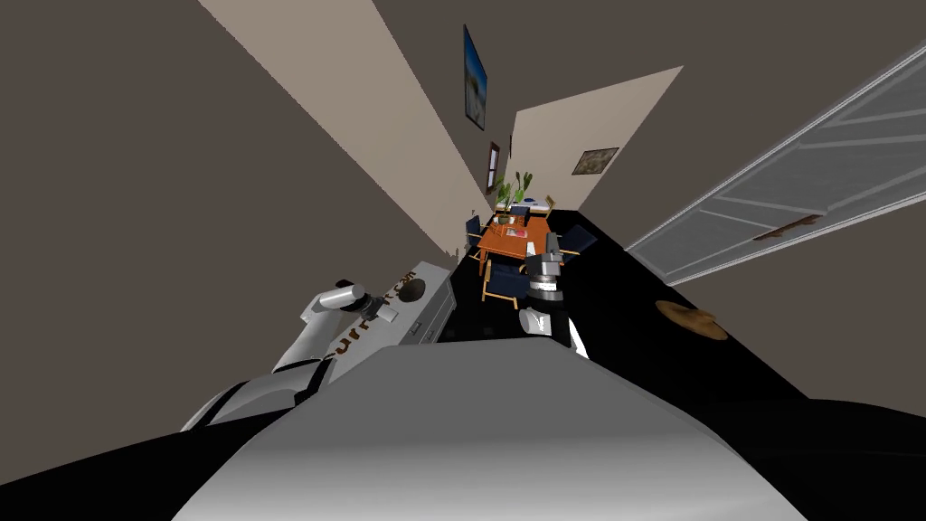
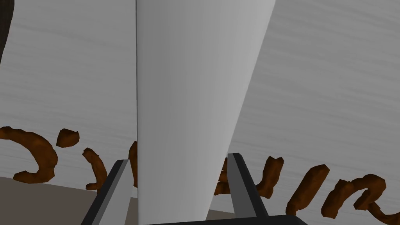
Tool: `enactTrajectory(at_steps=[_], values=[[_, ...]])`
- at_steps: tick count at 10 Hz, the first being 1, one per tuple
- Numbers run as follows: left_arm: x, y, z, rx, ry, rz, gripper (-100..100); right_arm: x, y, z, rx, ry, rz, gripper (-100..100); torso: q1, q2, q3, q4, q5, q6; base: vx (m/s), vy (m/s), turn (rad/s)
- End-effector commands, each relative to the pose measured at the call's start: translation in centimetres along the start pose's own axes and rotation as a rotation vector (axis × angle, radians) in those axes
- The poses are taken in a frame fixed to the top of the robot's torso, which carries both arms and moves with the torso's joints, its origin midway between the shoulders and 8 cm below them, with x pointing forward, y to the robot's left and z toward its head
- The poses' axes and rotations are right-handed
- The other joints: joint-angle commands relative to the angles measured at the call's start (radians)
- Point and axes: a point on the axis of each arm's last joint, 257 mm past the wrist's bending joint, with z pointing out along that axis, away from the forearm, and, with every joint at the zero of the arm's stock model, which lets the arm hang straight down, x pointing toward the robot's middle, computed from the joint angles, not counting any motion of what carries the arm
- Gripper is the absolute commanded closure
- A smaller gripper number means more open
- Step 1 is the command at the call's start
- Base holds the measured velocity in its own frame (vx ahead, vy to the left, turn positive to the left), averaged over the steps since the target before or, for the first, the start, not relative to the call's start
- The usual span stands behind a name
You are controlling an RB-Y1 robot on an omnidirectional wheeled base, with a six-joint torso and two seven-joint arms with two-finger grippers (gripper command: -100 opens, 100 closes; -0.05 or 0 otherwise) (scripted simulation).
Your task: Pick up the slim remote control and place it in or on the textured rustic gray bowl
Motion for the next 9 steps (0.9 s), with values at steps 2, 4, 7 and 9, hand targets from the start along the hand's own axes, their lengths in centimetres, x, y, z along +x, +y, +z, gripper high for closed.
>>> enactTrajectory(at_steps=[2,4,7,9], values=[[-1.6,2.2,-1.2,-0.042,-0.011,-0.036,100,0.0,0.0,0.0,0.0,0.0,0.0,0,0.0,-0.002,-0.001,-0.001,0.0,-0.001,0.159,-0.109,0.103],[-2.4,2.9,-2.4,-0.063,-0.021,-0.05,100,0.0,0.0,0.0,0.0,0.0,0.0,0,-0.004,-0.003,-0.002,-0.002,-0.001,-0.001,0.134,-0.111,0.096],[-2.9,2.4,-4.4,-0.068,-0.027,-0.039,100,0.0,0.0,0.0,0.0,0.0,0.0,0,0.003,-0.001,-0.001,-0.001,0.0,0.001,0.091,-0.025,0.013],[-2.6,2.0,-5.4,-0.071,-0.012,-0.023,100,0.0,0.0,0.0,0.0,0.0,0.0,0,0.004,0.002,0.0,-0.001,0.001,0.001,0.051,-0.025,-0.011]])
